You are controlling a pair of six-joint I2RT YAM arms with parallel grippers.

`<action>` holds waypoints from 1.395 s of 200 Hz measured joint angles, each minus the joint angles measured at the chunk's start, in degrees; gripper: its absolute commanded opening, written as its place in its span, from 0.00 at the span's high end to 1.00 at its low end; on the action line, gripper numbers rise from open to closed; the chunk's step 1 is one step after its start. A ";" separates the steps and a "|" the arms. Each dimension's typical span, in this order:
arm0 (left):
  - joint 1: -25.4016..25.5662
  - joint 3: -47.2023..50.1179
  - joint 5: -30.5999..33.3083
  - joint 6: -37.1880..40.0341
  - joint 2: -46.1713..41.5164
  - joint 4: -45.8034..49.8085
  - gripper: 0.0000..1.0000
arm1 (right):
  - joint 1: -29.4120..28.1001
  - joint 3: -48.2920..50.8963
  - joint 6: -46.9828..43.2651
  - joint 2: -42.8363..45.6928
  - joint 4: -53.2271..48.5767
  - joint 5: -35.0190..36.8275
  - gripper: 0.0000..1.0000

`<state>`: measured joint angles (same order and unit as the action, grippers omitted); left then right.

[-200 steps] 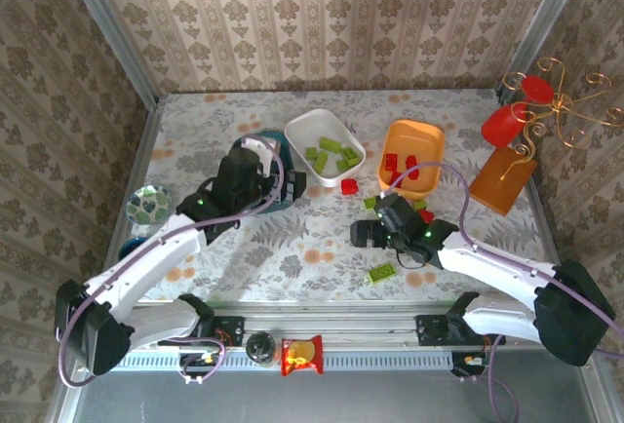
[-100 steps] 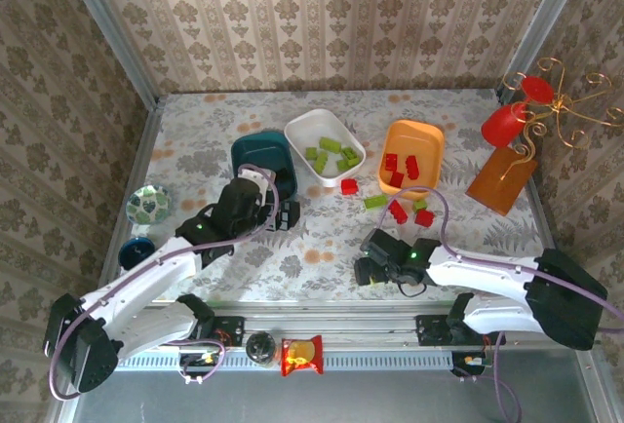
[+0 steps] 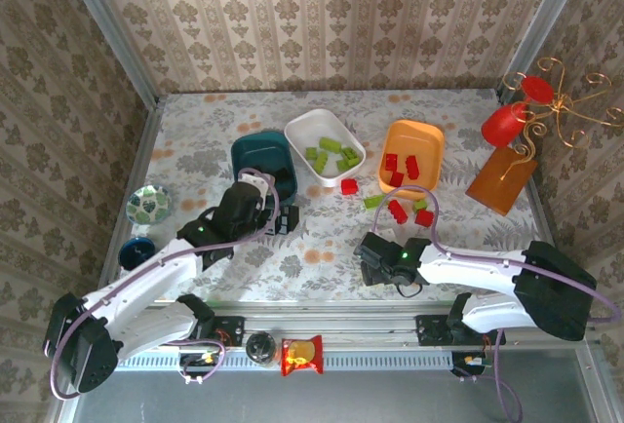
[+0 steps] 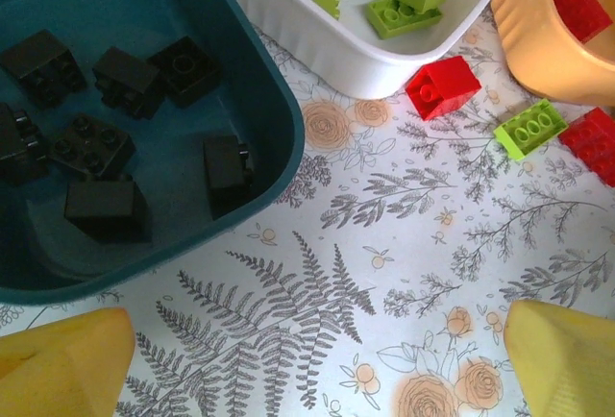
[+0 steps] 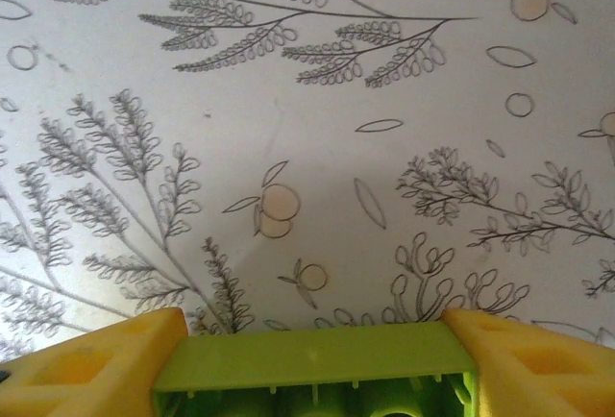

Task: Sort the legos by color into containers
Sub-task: Pick up the lego from the bottom-center of the table, then place the lego in the container, then pick up the lego from the center of the table.

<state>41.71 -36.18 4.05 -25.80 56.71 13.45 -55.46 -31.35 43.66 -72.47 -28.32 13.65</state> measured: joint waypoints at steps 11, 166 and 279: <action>0.00 1.07 -0.02 -0.15 -0.92 -0.09 0.00 | -0.15 -0.17 -0.98 2.03 0.37 -0.66 0.37; 4.04 6.97 -0.42 -3.82 -7.61 -0.68 0.00 | 23.10 -60.94 -17.73 -42.01 11.37 -12.41 0.18; 4.39 6.93 -0.98 -4.09 -8.85 0.22 0.00 | 24.81 -42.82 -19.28 -18.75 12.02 -11.43 0.14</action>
<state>46.11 -29.26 3.07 -29.89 47.86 13.67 -30.65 -74.17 24.38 -91.22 -16.29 2.22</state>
